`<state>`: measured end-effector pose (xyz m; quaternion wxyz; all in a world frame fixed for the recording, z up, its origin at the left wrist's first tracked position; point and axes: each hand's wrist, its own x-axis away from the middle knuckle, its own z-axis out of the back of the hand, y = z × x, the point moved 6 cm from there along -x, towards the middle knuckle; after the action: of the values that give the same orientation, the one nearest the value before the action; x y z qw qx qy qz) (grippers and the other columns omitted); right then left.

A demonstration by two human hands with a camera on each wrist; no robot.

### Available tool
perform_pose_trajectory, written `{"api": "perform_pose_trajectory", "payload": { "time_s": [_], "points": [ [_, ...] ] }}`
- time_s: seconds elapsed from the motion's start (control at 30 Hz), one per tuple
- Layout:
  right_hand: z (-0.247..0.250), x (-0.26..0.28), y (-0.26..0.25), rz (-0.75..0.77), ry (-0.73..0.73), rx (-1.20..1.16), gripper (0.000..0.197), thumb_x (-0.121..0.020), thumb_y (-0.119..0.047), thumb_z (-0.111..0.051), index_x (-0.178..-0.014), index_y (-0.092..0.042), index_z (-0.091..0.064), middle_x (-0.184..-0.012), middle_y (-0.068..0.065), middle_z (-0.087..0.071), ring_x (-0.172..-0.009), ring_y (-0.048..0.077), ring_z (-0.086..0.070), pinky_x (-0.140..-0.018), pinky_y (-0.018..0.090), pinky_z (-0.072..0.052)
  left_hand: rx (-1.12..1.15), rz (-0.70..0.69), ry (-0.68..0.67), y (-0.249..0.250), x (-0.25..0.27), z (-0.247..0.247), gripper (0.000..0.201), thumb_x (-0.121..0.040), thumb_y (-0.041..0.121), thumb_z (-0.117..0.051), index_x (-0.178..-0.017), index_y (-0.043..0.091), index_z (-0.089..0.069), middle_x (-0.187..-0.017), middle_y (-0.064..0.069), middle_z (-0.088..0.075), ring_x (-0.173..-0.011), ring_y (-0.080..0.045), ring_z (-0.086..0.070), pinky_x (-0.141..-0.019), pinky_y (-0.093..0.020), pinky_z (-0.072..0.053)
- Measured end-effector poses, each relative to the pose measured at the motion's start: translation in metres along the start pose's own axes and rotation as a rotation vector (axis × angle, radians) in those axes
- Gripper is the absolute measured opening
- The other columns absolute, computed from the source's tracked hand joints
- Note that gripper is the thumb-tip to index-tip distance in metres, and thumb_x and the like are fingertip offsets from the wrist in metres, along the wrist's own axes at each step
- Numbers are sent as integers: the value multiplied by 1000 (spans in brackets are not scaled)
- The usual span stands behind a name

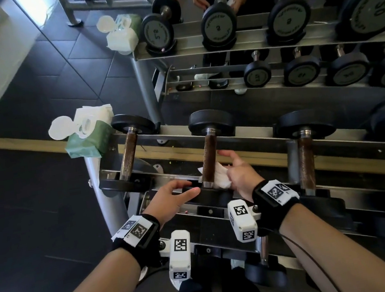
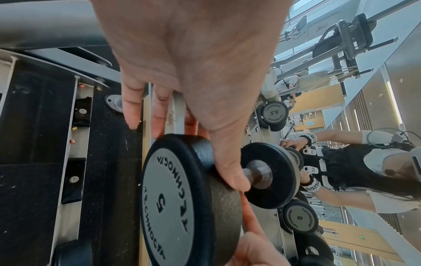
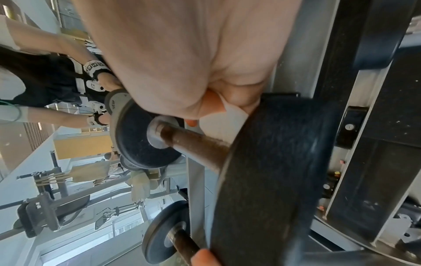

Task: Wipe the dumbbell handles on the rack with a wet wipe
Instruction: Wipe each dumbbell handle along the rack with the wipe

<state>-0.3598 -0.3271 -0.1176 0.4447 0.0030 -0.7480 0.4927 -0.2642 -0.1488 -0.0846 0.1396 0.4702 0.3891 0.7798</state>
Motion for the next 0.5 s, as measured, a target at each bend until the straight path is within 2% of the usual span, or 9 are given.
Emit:
{"api": "perform_pose_trajectory", "payload": {
  "time_s": [0.1,0.17,0.23,0.37,0.4,0.5],
  "points": [
    [19,2,4,-5,28,-27,63,-90,17,-35,-136,-24,-49,-95,13,-72,-72,25,-71,-53,31,-55,0,1,-6,-1,-1,0,35,-82,47,-71,-115,37,-62,-109,13,-65,-99,-5,-63,-80,-25,-50],
    [20,0,3,-15,58,-89,58,-91,16,-35,-135,-20,-49,-97,12,-71,-72,24,-72,-52,30,-55,-7,2,-9,-2,-2,0,40,-81,48,-71,-117,36,-61,-111,12,-64,-102,-6,-62,-85,-28,-50],
    [7,0,1,-32,47,-88,61,-93,15,-36,-135,-28,-46,-98,8,-70,-69,20,-72,-46,24,-52,-13,4,-8,-3,-2,0,40,-81,48,-72,-118,36,-61,-112,12,-65,-103,-6,-62,-87,-29,-50],
    [-14,4,-3,-28,-25,-25,66,-96,10,-37,-146,-33,-42,-123,15,-67,-88,24,-69,-49,23,-51,-21,5,0,-3,-2,0,36,-82,47,-72,-115,37,-62,-109,12,-66,-100,-7,-64,-85,-28,-51],
    [-11,8,-3,-25,-25,-20,67,-96,10,-36,-147,-32,-40,-123,15,-66,-87,24,-68,-50,23,-52,-23,3,0,-2,-2,-1,36,-83,47,-71,-116,37,-61,-109,12,-66,-101,-8,-63,-86,-29,-51],
    [8,22,-3,2,-7,-63,72,-92,17,-31,-150,-25,-37,-109,11,-68,-74,19,-69,-52,22,-53,-12,-7,1,-2,-1,-1,37,-83,46,-71,-117,35,-62,-111,12,-63,-102,-8,-62,-86,-28,-51]
  ]
}}
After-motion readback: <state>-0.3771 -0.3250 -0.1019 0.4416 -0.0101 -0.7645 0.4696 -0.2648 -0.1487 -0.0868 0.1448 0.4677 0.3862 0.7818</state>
